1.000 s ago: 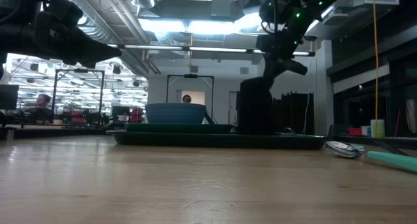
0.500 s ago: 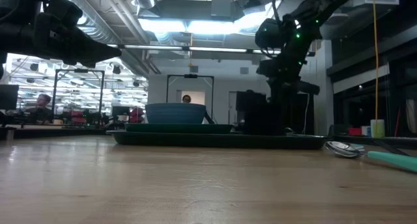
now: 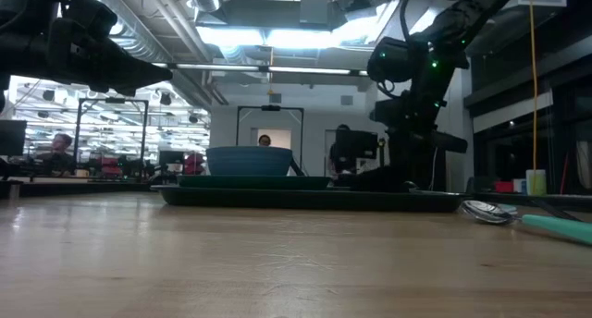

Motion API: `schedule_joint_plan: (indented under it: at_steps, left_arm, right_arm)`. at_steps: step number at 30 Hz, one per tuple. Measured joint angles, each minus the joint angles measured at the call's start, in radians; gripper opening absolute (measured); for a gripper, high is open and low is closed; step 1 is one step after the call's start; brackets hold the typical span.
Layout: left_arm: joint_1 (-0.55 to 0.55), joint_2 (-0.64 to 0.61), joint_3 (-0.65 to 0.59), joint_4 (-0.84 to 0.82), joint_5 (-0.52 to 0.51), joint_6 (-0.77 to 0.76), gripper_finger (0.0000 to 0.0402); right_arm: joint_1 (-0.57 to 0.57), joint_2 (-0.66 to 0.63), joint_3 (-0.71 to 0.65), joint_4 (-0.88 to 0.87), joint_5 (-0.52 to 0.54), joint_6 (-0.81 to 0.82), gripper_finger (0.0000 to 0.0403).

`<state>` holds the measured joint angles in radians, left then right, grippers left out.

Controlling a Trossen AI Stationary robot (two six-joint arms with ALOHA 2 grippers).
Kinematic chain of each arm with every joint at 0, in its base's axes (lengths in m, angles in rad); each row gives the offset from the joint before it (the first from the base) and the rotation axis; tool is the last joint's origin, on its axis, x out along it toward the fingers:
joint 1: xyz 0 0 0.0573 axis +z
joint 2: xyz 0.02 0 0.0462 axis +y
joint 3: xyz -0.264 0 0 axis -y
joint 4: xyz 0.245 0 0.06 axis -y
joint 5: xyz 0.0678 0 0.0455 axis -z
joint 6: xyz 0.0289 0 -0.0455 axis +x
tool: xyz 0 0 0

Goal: Set up tray
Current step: Put the black napkin on the green serving tray to the right of the green plate

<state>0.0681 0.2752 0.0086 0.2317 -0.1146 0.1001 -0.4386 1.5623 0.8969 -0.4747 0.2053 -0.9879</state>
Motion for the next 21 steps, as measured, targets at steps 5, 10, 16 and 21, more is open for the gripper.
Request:
schedule_joint_plan:
  at_steps: [5, 10, 16, 21]
  left_arm:
    - [0.0, 0.0, 0.0, 0.0, 0.0, -0.003, 0.0003]
    - [0.0, 0.0, 0.0, 0.0, 0.0, -0.008, 0.0003]
    - [0.0, 0.0, 0.0, 0.0, 0.0, -0.008, 0.0003]
    - [0.0, 0.0, 0.0, 0.0, 0.0, -0.008, 0.0003]
  right_arm:
    - [-0.001, 0.0, -0.001, -0.006, -0.029, 0.082, 0.0037]
    - [-0.001, 0.0, -0.001, -0.005, -0.033, 0.142, 0.0039]
    - [-0.001, 0.0, -0.001, -0.007, -0.119, 0.189, 0.0041]
    - [-0.001, 0.0, -0.001, -0.021, -0.177, 0.201, 0.0042]
